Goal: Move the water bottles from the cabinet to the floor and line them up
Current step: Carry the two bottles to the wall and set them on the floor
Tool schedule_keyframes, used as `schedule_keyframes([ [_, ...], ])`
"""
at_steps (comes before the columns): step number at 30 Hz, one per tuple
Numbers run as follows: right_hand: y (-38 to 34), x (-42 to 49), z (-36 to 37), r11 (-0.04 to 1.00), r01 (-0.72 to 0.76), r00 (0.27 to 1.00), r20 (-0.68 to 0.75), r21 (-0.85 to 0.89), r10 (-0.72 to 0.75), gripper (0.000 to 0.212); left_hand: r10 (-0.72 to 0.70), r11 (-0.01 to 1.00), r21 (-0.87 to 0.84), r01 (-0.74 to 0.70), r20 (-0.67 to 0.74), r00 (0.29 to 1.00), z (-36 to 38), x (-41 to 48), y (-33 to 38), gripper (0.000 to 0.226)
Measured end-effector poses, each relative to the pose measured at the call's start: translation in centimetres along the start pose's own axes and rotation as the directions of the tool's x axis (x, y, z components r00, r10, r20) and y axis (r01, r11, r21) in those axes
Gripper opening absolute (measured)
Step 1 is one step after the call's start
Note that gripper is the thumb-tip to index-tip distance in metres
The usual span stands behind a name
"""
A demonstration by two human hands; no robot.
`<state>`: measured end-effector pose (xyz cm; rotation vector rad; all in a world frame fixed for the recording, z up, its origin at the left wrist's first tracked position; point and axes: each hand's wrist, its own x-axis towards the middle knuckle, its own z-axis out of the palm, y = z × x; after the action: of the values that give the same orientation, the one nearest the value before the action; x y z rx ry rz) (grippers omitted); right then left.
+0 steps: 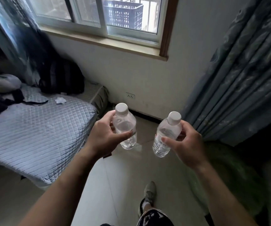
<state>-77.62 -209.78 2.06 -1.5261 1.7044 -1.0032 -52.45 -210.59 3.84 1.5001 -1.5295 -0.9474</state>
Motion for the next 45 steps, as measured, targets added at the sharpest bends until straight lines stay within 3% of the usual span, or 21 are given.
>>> schedule_keyframes([
  [10, 0.0, 16.7, -1.3, 0.999, 0.047, 0.996, 0.079, 0.001, -0.047, 0.062, -0.013, 1.000, -0.004, 0.012, -0.057, 0.998, 2.6, 14.2, 1.9, 0.064],
  [20, -1.3, 26.4, 1.3, 0.997, 0.073, 0.991, 0.112, -0.006, -0.072, 0.060, -0.047, 0.999, -0.023, 0.046, -0.083, 0.995, 1.4, 23.7, 0.2, 0.064],
  [29, -3.4, 35.2, 7.5, 1.000, 0.001, 0.996, 0.085, -0.015, 0.000, 0.063, -0.082, 0.996, -0.040, 0.081, -0.016, 0.997, -2.2, 34.7, -4.0, 0.054],
  [36, -4.5, 41.7, 13.1, 0.996, -0.080, 0.996, 0.028, -0.040, 0.081, 0.067, -0.087, 0.995, -0.033, 0.092, 0.117, 0.989, -5.4, 44.3, -7.1, 0.059],
  [45, -4.2, 47.5, 16.2, 0.991, -0.133, 0.989, 0.058, -0.016, 0.134, 0.061, -0.092, 0.996, 0.019, 0.090, 0.229, 0.969, -6.0, 52.7, -9.3, 0.062],
])
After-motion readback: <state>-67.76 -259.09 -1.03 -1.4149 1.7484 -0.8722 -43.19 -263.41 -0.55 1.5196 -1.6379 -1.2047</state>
